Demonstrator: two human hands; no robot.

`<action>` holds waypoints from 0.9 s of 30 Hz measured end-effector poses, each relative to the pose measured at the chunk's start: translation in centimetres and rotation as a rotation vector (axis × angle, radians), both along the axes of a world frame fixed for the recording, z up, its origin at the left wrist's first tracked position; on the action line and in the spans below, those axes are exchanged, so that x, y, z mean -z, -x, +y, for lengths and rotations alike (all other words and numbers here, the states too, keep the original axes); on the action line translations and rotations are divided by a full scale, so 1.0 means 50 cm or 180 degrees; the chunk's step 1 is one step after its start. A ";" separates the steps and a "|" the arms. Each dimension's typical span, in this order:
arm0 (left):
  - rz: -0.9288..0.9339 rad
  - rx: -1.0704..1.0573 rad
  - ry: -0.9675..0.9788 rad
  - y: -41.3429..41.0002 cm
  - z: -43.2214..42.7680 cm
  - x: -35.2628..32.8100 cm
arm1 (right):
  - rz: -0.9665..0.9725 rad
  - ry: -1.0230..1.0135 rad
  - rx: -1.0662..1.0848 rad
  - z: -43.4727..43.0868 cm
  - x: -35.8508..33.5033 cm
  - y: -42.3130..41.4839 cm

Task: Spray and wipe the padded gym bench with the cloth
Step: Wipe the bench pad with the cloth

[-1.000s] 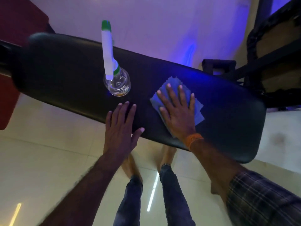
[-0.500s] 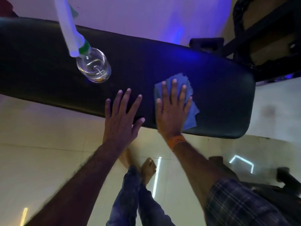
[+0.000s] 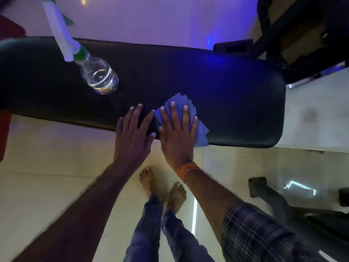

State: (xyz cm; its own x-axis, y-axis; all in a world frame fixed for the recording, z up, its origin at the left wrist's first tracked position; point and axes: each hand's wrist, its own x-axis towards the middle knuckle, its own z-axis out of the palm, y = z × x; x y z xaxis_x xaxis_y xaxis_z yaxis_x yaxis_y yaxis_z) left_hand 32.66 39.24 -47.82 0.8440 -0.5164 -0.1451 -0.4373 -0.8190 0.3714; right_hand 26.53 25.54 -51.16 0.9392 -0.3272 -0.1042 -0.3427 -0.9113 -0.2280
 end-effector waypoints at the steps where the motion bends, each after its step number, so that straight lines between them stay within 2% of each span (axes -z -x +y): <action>1: 0.0003 0.0022 0.0008 -0.001 0.008 -0.002 | 0.0014 -0.0027 -0.0154 -0.012 0.002 0.003; 3: 0.0028 0.0013 -0.0024 -0.003 0.026 -0.005 | 0.0027 0.0062 -0.0258 -0.064 0.006 0.010; 7: 0.0077 -0.0086 -0.0093 -0.014 0.053 -0.004 | -0.0030 0.0202 0.1196 -0.085 0.001 -0.011; 8: 0.0080 -0.0078 -0.0074 -0.016 0.055 -0.001 | -0.0033 0.0189 0.1188 -0.053 -0.001 -0.023; 9: 0.0069 -0.0063 -0.0046 -0.018 0.058 0.001 | -0.0036 0.0139 0.0856 -0.016 0.000 -0.028; 11: 0.0012 -0.0021 -0.0021 -0.023 0.066 0.006 | -0.0026 0.0088 -0.0242 0.026 0.006 -0.023; 13: -0.0037 -0.0019 -0.0017 -0.030 0.078 0.010 | 0.0009 0.0111 -0.0742 0.000 0.012 -0.028; 14: -0.0052 -0.0047 0.0006 -0.036 0.088 0.011 | -0.0007 0.0118 -0.0587 -0.009 0.012 -0.039; 17: -0.0084 0.0014 0.0080 -0.063 0.120 0.015 | -0.0052 0.0165 0.0813 0.040 0.008 -0.094; 18: -0.0100 0.0070 0.0092 -0.071 0.130 0.016 | -0.0052 0.0130 0.0967 0.075 0.004 -0.110; 20: -0.0130 0.0109 0.0092 -0.088 0.145 0.015 | -0.0017 0.0081 0.0367 0.129 0.002 -0.117; 22: -0.0146 0.0117 0.0068 -0.100 0.154 0.014 | 0.0092 0.0137 -0.0360 0.116 -0.001 -0.109; 23: -0.0171 0.0117 0.0074 -0.105 0.160 0.014 | 0.0102 0.0183 -0.0488 0.096 -0.004 -0.119; 24: -0.0208 0.0122 0.0089 -0.110 0.168 0.015 | 0.0090 0.0240 -0.0439 0.079 -0.005 -0.141; 27: -0.0361 0.0235 0.0116 -0.128 0.189 0.022 | 0.0034 0.0296 0.0280 0.068 -0.002 -0.238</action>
State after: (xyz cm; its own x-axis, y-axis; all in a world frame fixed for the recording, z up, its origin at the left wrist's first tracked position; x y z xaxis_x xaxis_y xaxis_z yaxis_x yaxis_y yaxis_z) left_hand 39.04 48.70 -48.94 0.8134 -0.5809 -0.0310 -0.5368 -0.7699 0.3451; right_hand 38.42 28.93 -51.04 0.9055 -0.4168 -0.0794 -0.4241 -0.8947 -0.1398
